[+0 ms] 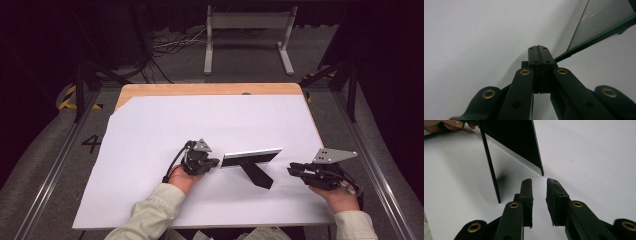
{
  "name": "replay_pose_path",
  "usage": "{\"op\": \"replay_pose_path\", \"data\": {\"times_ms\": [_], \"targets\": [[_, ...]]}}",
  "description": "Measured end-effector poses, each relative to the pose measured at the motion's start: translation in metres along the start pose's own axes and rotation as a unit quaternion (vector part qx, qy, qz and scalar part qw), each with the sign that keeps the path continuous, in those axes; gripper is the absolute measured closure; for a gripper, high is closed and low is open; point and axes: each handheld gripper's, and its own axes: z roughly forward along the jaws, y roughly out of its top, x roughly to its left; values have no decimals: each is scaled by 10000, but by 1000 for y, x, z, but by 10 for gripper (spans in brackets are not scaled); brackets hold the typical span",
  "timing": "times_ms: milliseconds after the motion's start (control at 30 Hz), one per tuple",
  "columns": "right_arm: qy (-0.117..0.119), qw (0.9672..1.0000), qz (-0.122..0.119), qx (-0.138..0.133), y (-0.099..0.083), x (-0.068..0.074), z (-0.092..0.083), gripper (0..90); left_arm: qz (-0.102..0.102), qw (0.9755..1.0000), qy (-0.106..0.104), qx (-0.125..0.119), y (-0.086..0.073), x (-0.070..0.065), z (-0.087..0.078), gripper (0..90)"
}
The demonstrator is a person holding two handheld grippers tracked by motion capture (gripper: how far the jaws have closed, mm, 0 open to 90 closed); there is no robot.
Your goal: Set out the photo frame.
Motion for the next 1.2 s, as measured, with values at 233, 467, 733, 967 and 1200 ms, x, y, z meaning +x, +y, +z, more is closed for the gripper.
{"op": "replay_pose_path", "data": {"times_ms": [233, 467, 733, 967, 1200], "targets": [[-15, 10000, 59, -4, -3, 0, -3, 735, 112, 9998, -120, 62, 3, -3, 4, 900], [-11, 9999, 114, -75, -4, 0, -7, 733, 180, 9996, -222, 87, 4, -3, 5, 900], [2, 9998, 131, -116, -2, 0, -9, 726, 481, 9971, -531, 248, 5, -4, 3, 900], [18, 9998, 155, -101, -2, -1, -10, 724, 713, 9939, -722, 427, 6, -11, 3, 900], [18, 9997, 230, -112, -2, -2, -13, 716, 888, 9901, -923, 567, 8, -16, 4, 900]]}}
